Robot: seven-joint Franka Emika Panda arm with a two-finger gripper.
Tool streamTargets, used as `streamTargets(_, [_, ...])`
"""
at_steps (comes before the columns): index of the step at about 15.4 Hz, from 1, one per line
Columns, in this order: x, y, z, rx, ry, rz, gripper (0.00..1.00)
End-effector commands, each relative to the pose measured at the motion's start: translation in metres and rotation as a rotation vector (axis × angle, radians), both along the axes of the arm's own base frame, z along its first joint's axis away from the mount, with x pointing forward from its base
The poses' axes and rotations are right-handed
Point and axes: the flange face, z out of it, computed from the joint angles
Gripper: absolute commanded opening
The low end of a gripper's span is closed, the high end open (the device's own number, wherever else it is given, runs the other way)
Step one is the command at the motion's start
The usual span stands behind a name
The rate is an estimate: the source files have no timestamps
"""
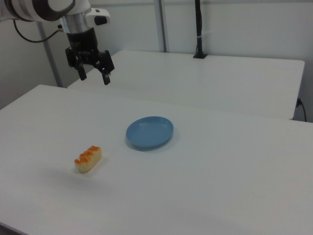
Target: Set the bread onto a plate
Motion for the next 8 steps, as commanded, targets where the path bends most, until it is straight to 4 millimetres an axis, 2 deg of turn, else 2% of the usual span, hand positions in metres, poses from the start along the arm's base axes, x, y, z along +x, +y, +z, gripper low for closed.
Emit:
streamTargets(1, [-0.0022, -0.0004, -0.0001, 0.001, -0.007, 0.000, 1.00])
streamTargets(8, [-0.0011, -0.0002, -0.0017, -0.005, -0.005, 0.006, 1.00])
